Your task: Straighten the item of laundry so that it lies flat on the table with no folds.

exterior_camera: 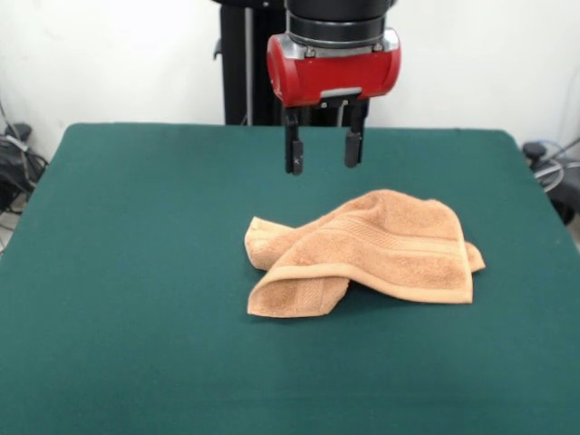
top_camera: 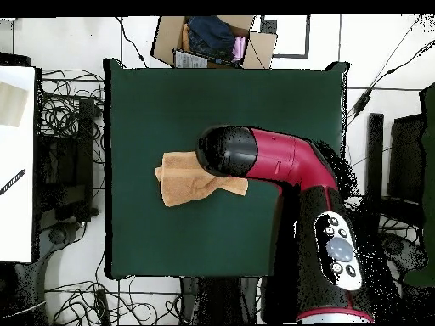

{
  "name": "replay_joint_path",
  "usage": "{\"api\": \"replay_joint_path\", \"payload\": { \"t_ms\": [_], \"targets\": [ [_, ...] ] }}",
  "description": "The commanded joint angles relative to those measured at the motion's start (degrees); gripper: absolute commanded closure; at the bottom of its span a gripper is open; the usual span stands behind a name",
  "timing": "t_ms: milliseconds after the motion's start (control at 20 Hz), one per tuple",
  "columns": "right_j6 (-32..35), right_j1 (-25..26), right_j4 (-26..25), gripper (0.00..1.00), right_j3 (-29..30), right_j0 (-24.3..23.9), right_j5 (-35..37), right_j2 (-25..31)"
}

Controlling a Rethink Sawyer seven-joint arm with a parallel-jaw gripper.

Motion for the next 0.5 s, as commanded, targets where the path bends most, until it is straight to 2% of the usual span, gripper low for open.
{"api": "replay_joint_path", "payload": {
  "t_ms": [50,500],
  "targets": [
    [5.65,-0.37,-1.51,0.0,5.83,0.57,-2.11,2.22],
    [6.79,-0.39,-1.2,0.0,6.08,1.49,-2.34,1.92]
  ]
}}
